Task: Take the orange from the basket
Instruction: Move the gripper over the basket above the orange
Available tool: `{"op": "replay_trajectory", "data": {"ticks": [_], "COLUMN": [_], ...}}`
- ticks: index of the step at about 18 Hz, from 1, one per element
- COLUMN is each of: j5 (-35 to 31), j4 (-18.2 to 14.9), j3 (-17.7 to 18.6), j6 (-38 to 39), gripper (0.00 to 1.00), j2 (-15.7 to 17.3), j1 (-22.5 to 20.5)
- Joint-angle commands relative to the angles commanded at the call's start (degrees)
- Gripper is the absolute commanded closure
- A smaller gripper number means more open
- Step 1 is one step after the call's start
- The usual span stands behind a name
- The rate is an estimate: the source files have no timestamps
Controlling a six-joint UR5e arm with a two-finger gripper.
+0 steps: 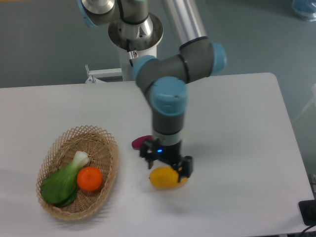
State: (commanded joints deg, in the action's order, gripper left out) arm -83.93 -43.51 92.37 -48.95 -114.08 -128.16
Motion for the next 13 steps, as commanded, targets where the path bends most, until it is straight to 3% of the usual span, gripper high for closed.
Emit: {"op": "replay_trajectory", "data": {"ticks": [7,10,13], "j5": [-0.35,-0.35,-0.27], "j4": [0.35,0.26,0.27], "j3": [1.23,3.42,4.48], "j6": [-2.99,-13.31,-15.55], "gripper": [0.00,0.00,0.00], "j2": [-0.35,-0.44,-0.61], "j1": [5.99,8.62,9.24]}}
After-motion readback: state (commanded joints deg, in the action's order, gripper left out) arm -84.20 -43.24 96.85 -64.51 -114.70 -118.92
